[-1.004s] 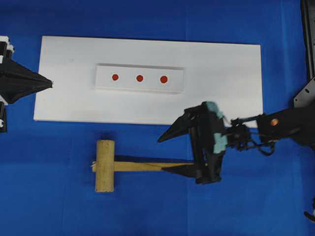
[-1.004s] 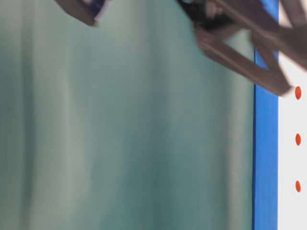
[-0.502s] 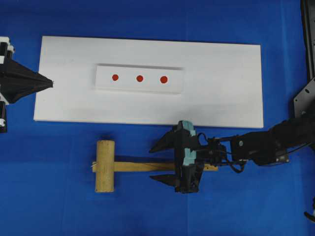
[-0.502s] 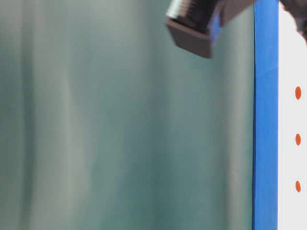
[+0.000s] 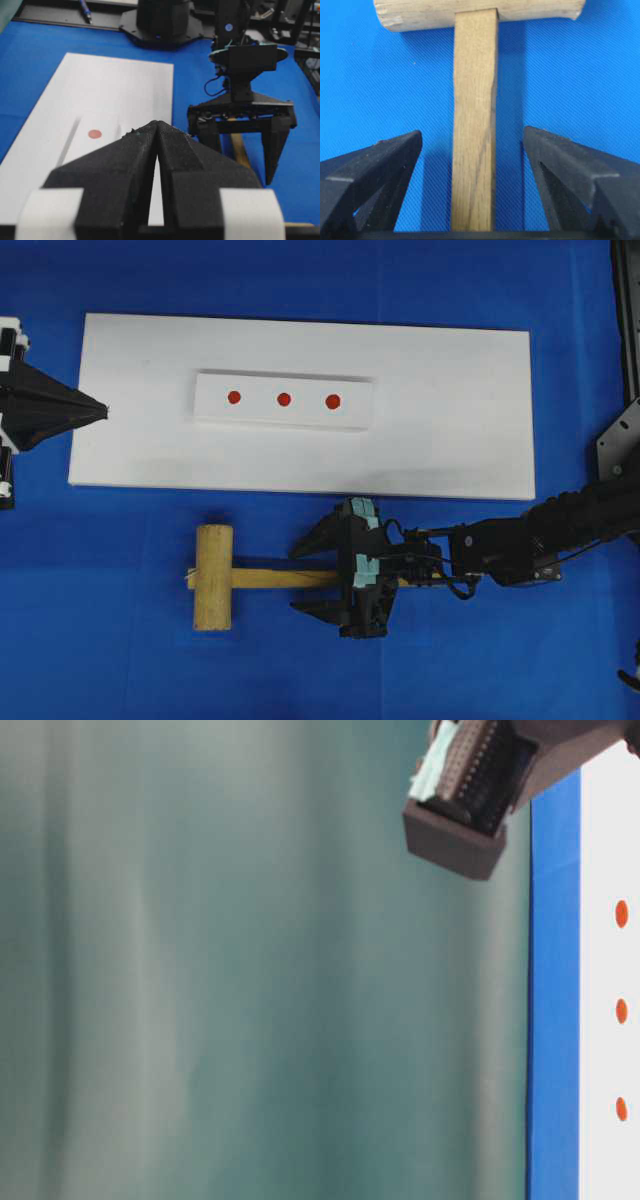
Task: Hit the mark with a hammer.
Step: 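Reach the right gripper down and grasp the wooden mallet's handle, then lift the mallet with the right gripper and carry it over the board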
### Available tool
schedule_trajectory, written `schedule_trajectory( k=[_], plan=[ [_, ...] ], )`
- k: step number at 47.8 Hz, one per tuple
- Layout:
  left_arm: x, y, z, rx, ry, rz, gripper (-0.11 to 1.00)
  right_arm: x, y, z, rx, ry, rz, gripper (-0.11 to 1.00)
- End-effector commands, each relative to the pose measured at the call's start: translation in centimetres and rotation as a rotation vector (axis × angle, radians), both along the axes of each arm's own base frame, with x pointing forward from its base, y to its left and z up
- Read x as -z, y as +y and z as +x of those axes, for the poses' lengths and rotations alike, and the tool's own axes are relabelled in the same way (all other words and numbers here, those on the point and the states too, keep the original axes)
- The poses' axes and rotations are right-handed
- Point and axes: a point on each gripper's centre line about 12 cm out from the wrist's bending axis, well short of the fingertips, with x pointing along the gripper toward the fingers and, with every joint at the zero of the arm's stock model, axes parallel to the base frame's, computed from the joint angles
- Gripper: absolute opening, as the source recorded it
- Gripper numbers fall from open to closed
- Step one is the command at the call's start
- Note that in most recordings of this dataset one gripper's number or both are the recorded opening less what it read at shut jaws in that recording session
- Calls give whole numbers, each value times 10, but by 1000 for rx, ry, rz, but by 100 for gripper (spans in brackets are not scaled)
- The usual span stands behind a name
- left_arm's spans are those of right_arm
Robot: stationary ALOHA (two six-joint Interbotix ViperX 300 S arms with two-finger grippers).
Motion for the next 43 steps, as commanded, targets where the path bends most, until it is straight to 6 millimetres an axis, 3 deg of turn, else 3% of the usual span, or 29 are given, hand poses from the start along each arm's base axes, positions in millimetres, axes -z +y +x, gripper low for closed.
schedule_trajectory(
  k=[1, 9, 14, 24, 43],
  plan=[
    [-3, 0, 2, -2, -11, -3, 0, -11, 3, 7, -4, -34, 2, 78],
    [-4, 0, 1, -2, -14, -3, 0, -8, 4, 6, -33, -1, -33, 29],
    [-4, 0, 1, -2, -14, -3, 0, -10, 6, 8, -44, 14, -38, 9],
    [-4, 0, 1, -2, -14, -3, 0, -32, 4, 8, -43, -11, -23, 10],
    [-4, 0, 1, -2, -15, -4, 0, -115, -15, -11, -49, -153, -38, 10]
  ],
)
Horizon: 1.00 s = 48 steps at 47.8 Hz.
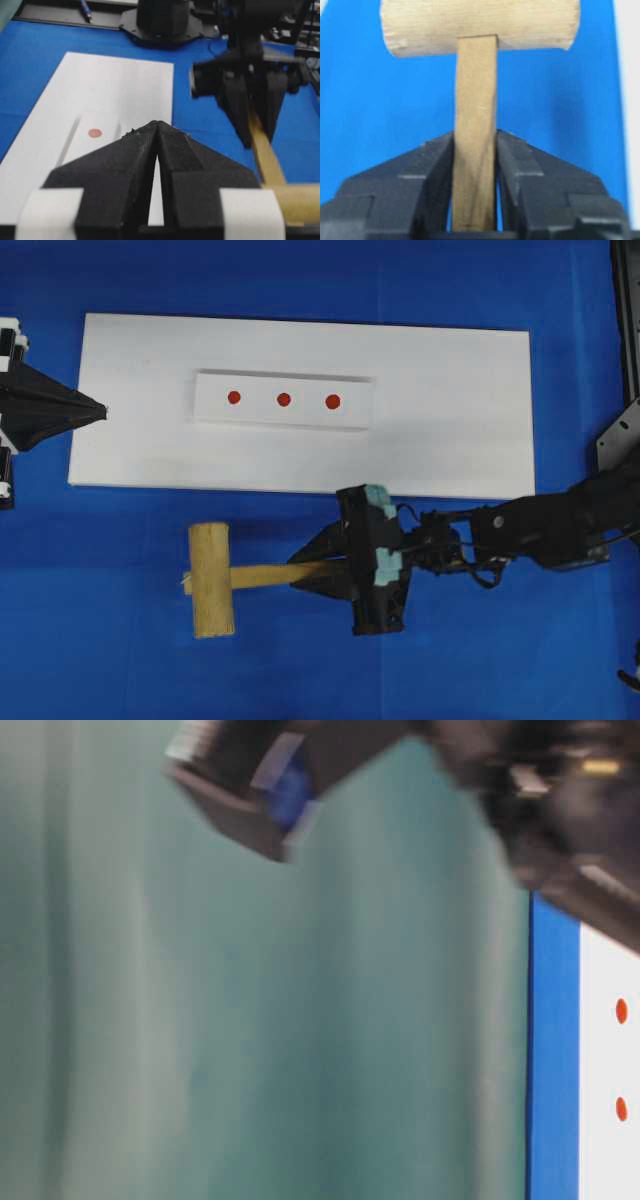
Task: Hit the mark with a hammer.
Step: 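Lift the mallet with the right gripper and carry it over the board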
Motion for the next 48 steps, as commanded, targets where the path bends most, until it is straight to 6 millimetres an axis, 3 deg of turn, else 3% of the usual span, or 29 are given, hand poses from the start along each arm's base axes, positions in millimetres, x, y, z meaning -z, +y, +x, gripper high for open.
schedule_trajectory(
  k=[1, 9, 24, 48],
  plan=[
    [-6, 0, 2, -2, -20, -4, 0, -37, -4, -3, 0, -70, 16, 10],
    [-6, 0, 2, -2, -22, -3, 0, -67, -9, -12, -17, -93, 17, 10],
    [-6, 0, 2, -2, -22, -3, 0, -70, -27, -9, 21, -92, 3, 10],
    [-7, 0, 2, -2, -29, -2, 0, -88, -128, -8, 183, -100, -206, 10]
  ],
)
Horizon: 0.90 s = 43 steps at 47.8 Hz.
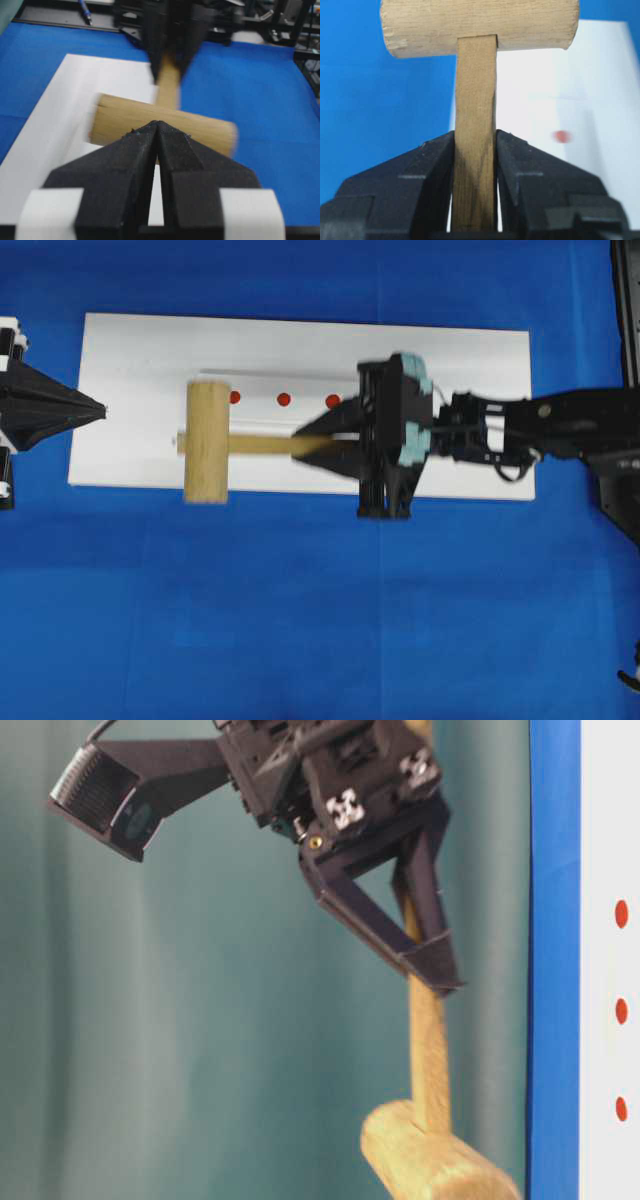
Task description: Hit the mark with a hammer.
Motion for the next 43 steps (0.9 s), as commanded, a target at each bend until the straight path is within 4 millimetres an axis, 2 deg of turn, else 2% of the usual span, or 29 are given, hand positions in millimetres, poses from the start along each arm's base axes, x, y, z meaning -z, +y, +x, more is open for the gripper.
schedule_trajectory(
  k=[1, 8, 18, 24, 35, 43],
  plan=[
    [-6, 1, 2, -4, -20, -1, 0, -22, -18, 0, 33, -50, -28, 10],
    [-6, 1, 2, -4, -20, -1, 0, -23, -39, -1, 69, -28, -60, 10],
    [-6, 1, 2, -4, -20, -1, 0, -25, -43, -1, 67, -35, -95, 10],
    [-6, 1, 2, -4, -20, -3, 0, -29, -40, 1, 35, -62, -179, 10],
    [-6, 1, 2, -4, -22, -6, 0, -44, -34, 5, -51, -160, -477, 10],
    [-6, 1, 2, -5, -24, -24, 0, -49, -19, 7, -114, -203, -680, 10]
  ],
)
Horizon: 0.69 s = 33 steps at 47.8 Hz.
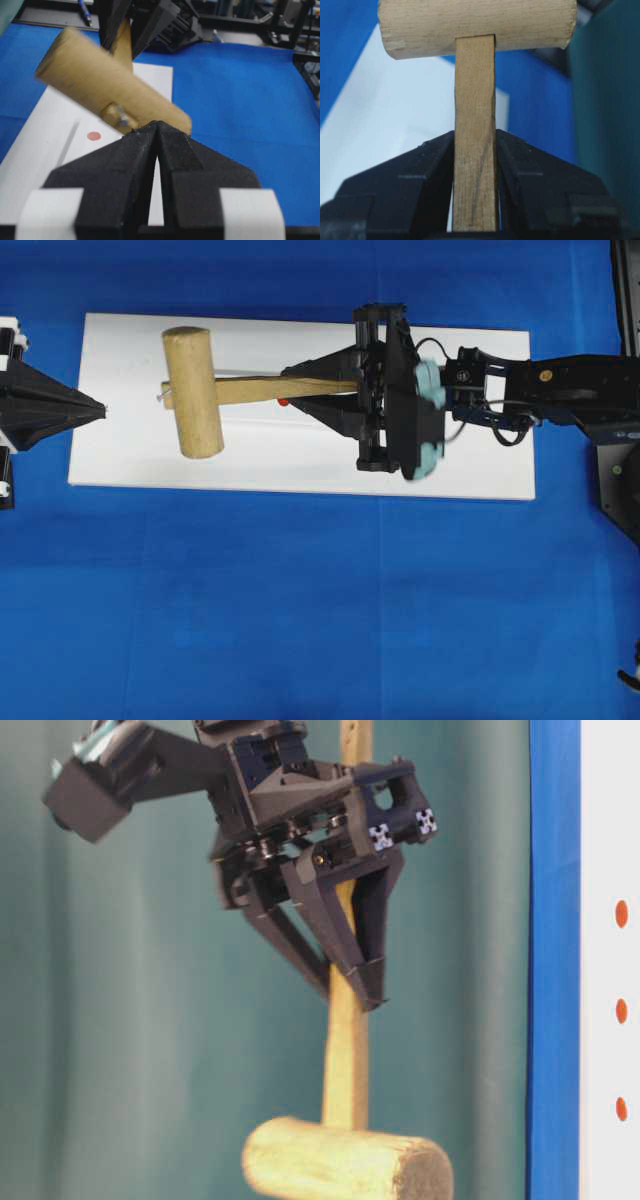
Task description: Hit the mark with a hammer.
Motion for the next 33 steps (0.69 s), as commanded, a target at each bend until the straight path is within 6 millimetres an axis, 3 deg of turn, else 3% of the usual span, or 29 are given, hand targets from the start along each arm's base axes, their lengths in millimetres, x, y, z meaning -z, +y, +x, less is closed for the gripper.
schedule_trajectory(
  k=[1, 13, 33],
  plan=[
    [-6, 0, 2, -3, -22, -16, 0, -26, 9, 4, -29, -94, -83, 10],
    [-11, 0, -1, -4, -44, -43, 0, -23, 21, 8, -69, -91, -256, 10],
    [-14, 0, -2, -5, -58, -69, 0, -20, 20, 8, -62, -88, -260, 10]
  ],
)
